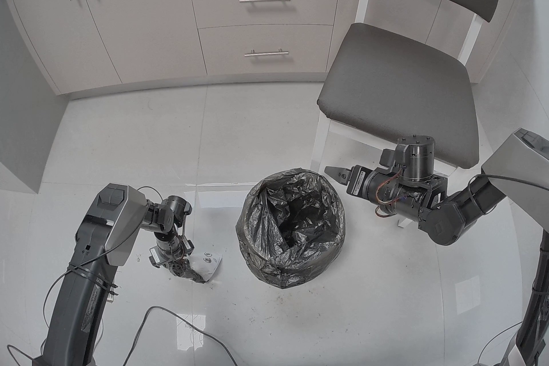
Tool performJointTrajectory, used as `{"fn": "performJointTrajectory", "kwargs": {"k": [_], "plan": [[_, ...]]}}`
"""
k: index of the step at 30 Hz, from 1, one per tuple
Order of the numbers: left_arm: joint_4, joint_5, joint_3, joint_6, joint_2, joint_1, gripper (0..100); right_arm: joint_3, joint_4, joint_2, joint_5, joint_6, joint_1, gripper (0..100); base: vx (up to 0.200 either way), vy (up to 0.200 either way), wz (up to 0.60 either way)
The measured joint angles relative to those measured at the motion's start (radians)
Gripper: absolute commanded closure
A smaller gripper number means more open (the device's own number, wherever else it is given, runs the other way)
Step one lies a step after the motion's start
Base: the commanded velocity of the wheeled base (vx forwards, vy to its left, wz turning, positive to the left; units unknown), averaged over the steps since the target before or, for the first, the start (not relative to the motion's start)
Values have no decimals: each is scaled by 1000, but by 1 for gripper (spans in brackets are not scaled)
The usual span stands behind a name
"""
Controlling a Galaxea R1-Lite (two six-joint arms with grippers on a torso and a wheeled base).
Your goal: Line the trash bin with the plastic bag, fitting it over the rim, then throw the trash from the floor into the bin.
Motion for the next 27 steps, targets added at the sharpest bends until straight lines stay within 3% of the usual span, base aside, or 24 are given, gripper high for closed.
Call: {"fn": "performJointTrajectory", "kwargs": {"k": [9, 27], "plan": [[-94, -31, 0, 77, 9, 4, 0, 7, -3, 0, 0, -1, -1, 0, 0, 0, 0], [-129, -60, 0, 80, 99, 11, 0, 11, -5, -2, 0, 1, -1, 0, 0, 0, 0]]}}
